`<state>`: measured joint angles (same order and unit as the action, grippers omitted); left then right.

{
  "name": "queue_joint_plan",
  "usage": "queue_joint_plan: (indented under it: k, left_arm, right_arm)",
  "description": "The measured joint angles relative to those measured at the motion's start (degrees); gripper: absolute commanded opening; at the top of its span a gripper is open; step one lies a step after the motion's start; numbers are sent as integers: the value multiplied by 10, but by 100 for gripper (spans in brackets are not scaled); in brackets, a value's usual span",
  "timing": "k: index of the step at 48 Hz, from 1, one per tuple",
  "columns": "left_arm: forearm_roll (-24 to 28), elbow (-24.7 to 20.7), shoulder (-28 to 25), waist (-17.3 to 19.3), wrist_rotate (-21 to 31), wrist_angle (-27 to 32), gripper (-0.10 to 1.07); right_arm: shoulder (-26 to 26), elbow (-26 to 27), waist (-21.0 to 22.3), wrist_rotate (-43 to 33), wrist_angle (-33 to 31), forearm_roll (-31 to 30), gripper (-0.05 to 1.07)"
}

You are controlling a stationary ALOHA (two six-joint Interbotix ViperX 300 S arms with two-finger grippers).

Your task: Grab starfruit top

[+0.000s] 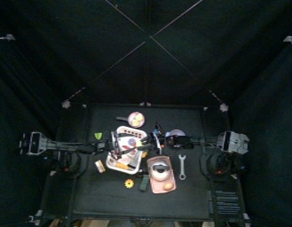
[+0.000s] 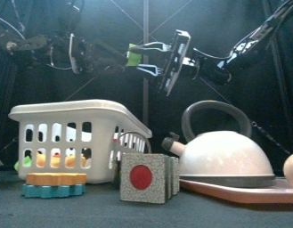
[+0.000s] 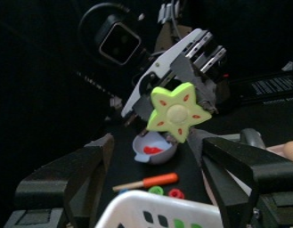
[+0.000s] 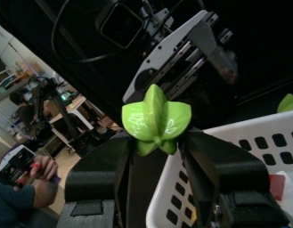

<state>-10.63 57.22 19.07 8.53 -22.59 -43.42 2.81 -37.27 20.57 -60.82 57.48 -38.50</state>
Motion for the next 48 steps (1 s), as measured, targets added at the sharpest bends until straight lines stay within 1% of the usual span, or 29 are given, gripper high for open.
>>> queue_joint_plan:
  k: [1,2,3,6,12,14,15,17,19,21,22,23,25,34,37,39,48]
  left_arm:
    - [-21,0,11,0,0,18,99]
    - [-21,0,11,0,0,18,99]
    - [-48,1,24,0,0,39,99]
    - [-105,3,55,1,-3,81,99]
    - [-199,7,121,5,-9,160,99]
    - [-214,8,135,5,-9,178,99]
    - [-235,7,156,8,-12,207,98]
    - [-258,7,182,14,-16,244,98]
    - [-270,7,200,23,-18,274,98]
    - [-279,6,215,38,-18,307,98]
    - [-280,6,217,41,-18,314,98]
    - [-285,6,226,57,-18,343,98]
    - [-290,6,233,78,-18,379,98]
    - [-301,6,236,172,-18,519,98]
    - [-301,5,236,192,-18,543,98]
    - [-298,2,237,211,-18,567,98]
    - [-268,-36,234,280,-1,652,98]
  right_arm:
    - [-2,-3,2,0,0,-1,64]
    - [-3,-4,3,0,0,-1,64]
    - [-7,-7,5,0,0,-3,64]
    - [-16,-17,10,1,0,-9,64]
    - [-28,-25,20,4,0,-29,64]
    - [-30,-27,25,7,0,-39,64]
    - [-31,-27,26,9,-1,-42,64]
    - [-32,-28,29,12,0,-47,64]
    - [-32,-28,31,16,-1,-53,64]
    - [-31,-29,33,21,-3,-56,65]
    - [-32,-29,33,22,-4,-57,64]
    - [-32,-29,33,25,-4,-57,64]
    - [-31,-31,33,30,-9,-57,64]
    - [-32,-30,34,35,-36,-63,64]
    - [-32,-31,34,34,-47,-67,64]
    - [-32,-31,34,34,-52,-69,64]
    - [-32,-30,34,35,-66,-71,64]
